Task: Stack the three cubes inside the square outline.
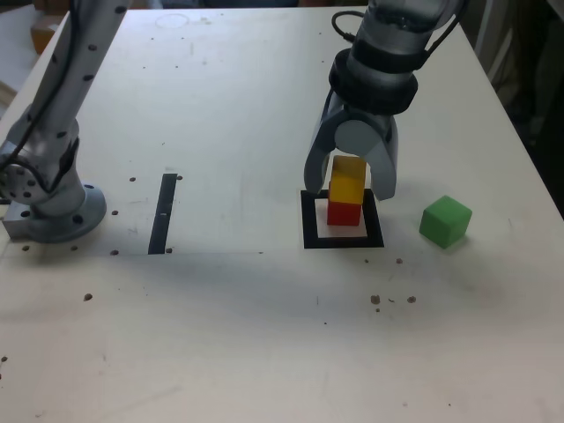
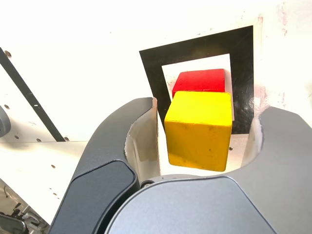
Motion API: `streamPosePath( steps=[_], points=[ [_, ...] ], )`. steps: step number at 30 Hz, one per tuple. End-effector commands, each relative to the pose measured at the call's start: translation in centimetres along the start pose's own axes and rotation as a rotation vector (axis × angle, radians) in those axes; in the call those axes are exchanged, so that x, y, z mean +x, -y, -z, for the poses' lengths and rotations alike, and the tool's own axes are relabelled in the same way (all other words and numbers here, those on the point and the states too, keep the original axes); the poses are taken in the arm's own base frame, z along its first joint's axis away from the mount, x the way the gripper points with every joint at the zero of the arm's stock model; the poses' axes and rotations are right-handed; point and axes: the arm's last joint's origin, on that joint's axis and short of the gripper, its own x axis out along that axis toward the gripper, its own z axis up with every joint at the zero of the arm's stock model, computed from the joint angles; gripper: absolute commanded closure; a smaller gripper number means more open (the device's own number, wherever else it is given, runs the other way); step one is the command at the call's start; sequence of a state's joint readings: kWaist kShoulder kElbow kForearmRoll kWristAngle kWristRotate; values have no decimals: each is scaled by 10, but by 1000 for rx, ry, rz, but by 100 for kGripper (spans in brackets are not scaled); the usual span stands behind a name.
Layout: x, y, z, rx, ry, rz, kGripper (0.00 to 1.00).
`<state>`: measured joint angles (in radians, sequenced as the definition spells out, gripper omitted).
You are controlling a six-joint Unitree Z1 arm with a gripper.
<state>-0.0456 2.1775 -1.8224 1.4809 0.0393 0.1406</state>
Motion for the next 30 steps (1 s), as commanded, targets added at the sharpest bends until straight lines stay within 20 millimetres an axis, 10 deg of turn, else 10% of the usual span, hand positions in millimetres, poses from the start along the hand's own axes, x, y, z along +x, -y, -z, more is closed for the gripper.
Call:
streamPosePath(
  steps=[1,16,30],
  points=[
    [-5,1,5,-3,6,-11,2],
    [-60,2,58,32,89,-112,1],
    [-87,33,1,392,190,-265,1]
  ],
)
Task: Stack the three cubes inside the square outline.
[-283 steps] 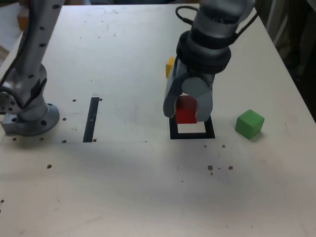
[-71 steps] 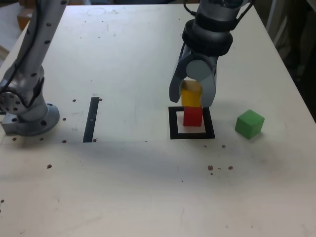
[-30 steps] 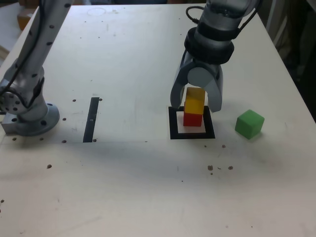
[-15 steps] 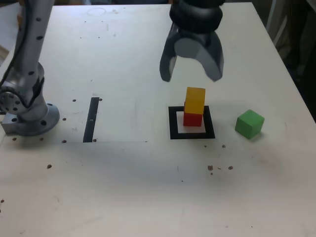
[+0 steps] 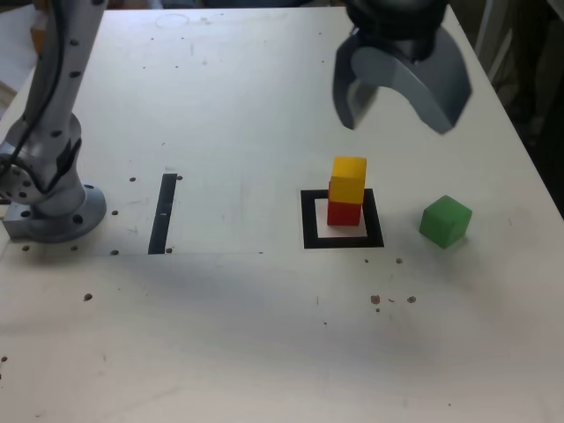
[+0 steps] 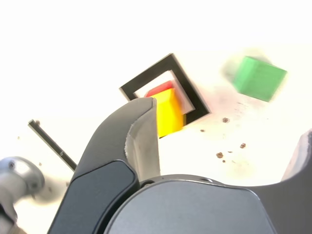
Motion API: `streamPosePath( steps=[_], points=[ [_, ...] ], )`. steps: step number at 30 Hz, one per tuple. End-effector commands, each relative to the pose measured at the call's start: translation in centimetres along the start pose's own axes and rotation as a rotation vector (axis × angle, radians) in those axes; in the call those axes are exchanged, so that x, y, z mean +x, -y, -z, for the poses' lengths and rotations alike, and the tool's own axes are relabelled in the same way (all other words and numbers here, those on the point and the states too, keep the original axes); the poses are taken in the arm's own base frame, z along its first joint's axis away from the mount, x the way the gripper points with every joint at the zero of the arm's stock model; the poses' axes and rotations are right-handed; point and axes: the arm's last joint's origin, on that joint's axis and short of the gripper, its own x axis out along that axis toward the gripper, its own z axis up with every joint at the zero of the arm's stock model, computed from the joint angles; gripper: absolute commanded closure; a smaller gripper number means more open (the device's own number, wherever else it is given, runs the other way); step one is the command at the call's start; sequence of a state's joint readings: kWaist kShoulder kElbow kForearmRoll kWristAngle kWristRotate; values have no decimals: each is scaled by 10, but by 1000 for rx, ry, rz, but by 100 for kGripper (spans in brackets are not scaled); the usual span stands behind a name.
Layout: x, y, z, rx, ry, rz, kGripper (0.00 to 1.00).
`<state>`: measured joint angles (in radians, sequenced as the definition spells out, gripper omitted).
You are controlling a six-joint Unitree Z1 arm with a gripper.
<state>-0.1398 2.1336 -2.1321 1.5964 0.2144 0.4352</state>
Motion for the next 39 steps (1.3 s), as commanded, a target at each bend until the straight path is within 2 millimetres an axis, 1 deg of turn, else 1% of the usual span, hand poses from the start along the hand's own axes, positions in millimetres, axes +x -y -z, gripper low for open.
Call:
streamPosePath(
  steps=[1,2,5,10,19,26,35,39],
  points=[
    [-1,3,-18,65,14,-18,1],
    [0,4,-27,97,22,-27,1],
    [5,7,-43,152,33,-37,2],
    [19,8,-60,200,22,-32,2],
    [47,8,-72,243,-57,-33,1],
    [77,8,-89,276,-101,-10,1],
    [100,5,-98,285,-131,15,8],
    [109,3,-101,282,-142,22,13]
  ],
)
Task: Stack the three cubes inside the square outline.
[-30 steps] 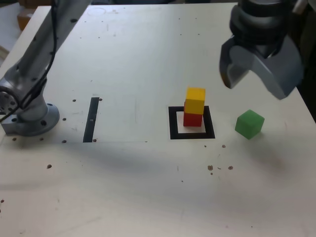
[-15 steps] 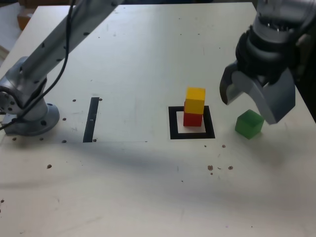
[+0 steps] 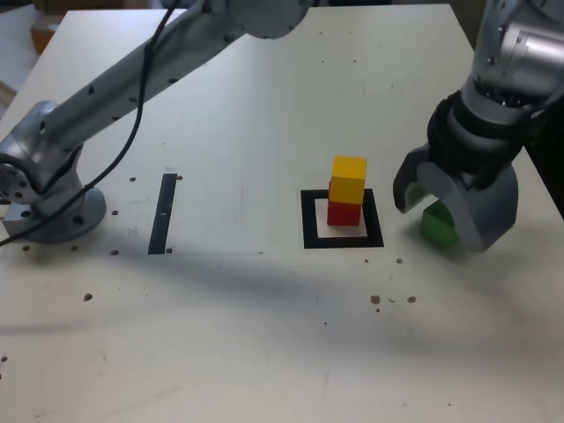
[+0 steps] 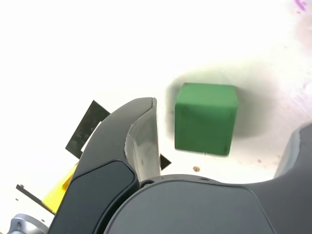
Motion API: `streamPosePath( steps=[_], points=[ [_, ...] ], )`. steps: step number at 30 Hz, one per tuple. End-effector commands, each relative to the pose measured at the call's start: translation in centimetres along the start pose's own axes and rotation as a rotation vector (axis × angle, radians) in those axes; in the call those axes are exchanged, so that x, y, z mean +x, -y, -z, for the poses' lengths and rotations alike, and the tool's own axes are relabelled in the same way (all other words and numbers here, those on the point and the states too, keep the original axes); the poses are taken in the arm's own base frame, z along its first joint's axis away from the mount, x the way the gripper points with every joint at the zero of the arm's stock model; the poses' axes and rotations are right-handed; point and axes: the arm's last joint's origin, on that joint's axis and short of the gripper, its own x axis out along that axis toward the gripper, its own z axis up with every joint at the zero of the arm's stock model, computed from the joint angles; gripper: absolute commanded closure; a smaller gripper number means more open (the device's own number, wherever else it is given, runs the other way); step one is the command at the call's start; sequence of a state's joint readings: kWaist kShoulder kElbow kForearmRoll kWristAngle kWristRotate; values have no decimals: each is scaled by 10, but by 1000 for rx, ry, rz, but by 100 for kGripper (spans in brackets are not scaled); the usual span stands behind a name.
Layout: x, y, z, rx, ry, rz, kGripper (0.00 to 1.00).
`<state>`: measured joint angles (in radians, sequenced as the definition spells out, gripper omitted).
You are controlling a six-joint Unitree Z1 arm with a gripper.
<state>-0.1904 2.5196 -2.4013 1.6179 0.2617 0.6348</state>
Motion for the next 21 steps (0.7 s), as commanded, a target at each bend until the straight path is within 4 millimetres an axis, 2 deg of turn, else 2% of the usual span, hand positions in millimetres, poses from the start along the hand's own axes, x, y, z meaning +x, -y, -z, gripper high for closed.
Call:
streamPosePath(
  steps=[1,6,15,19,21],
  points=[
    [5,-2,-1,1,-13,8,15],
    [11,-5,-2,-2,-20,14,26],
    [8,-6,-2,-9,-2,9,64],
    [7,-7,-2,-13,6,10,78],
    [6,-8,-2,-14,10,12,81]
  ],
)
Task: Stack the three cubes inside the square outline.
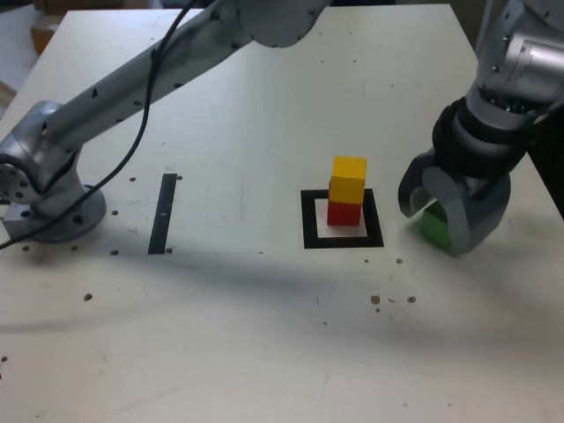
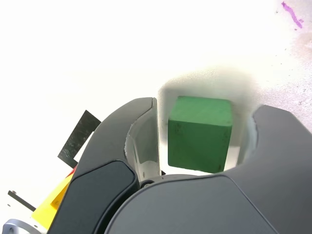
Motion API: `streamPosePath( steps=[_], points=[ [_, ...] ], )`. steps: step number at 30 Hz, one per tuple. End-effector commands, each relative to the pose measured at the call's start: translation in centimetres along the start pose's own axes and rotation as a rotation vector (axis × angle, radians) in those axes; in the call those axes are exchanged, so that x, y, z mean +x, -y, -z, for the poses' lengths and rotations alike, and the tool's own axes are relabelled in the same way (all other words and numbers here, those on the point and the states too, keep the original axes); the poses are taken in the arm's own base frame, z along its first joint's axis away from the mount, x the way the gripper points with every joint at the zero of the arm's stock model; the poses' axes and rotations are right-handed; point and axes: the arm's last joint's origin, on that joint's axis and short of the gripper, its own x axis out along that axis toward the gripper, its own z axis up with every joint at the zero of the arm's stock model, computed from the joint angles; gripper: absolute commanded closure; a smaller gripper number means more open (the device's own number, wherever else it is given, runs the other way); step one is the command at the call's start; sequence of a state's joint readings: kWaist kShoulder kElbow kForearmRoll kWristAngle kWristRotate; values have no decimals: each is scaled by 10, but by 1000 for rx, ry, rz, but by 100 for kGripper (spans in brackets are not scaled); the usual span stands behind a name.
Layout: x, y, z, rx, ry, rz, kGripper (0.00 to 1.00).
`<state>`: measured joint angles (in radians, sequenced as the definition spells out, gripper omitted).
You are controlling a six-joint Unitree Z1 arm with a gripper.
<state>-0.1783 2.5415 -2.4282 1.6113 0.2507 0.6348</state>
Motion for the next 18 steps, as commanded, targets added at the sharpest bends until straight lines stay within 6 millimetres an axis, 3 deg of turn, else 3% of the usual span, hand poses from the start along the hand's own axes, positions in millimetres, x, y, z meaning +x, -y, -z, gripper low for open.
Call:
streamPosePath(
  steps=[1,14,18],
  points=[
    [0,-1,1,0,-4,7,82],
    [-1,0,1,13,8,20,88],
    [-11,0,5,2,27,11,88]
  ],
)
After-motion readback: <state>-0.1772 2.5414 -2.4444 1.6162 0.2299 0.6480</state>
